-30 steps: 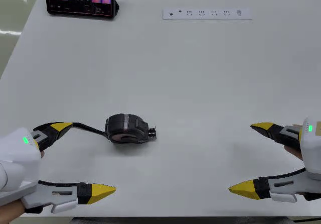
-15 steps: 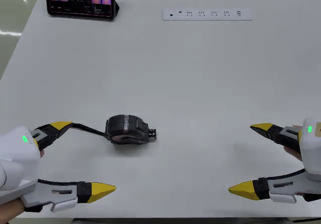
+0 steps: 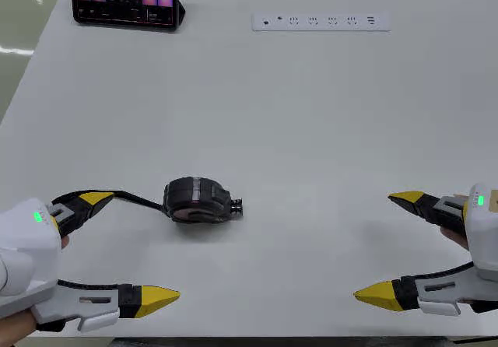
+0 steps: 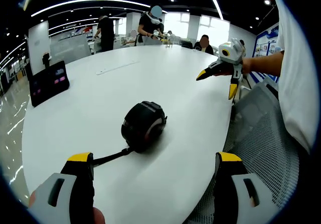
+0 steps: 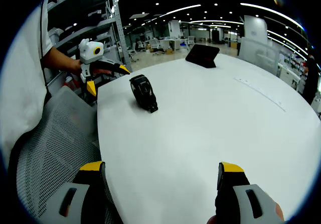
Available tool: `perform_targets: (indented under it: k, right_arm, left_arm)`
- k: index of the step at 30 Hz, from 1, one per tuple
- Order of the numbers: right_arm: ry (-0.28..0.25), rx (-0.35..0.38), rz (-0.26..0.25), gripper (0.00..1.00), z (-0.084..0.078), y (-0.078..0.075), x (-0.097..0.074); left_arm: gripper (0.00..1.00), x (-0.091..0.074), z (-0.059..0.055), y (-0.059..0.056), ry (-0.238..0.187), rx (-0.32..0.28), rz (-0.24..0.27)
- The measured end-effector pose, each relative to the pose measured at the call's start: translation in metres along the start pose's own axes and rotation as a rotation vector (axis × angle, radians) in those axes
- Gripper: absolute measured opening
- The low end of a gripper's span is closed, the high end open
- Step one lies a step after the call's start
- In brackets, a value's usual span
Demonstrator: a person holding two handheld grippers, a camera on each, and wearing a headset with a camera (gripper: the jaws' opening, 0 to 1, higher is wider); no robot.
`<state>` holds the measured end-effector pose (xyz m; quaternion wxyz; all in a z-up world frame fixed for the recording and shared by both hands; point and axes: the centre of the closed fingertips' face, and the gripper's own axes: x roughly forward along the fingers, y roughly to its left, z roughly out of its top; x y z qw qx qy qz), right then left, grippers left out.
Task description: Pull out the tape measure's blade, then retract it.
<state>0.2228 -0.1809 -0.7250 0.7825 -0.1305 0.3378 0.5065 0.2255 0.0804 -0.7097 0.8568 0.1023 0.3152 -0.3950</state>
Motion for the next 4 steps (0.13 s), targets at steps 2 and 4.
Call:
perform_targets:
  k: [2,4]
  right_arm:
    - [0.001,-0.001,0.001,0.91,-0.0002,0.0005,0.0004]
    - [0.001,-0.001,0.001,0.91,-0.0002,0.0007,0.0006]
  left_arm:
    - [0.99,0.0,0.0004,-0.0001,-0.002,-0.004,-0.002]
    - [0.99,0.0,-0.0005,0.0002,0.002,-0.004,-0.003]
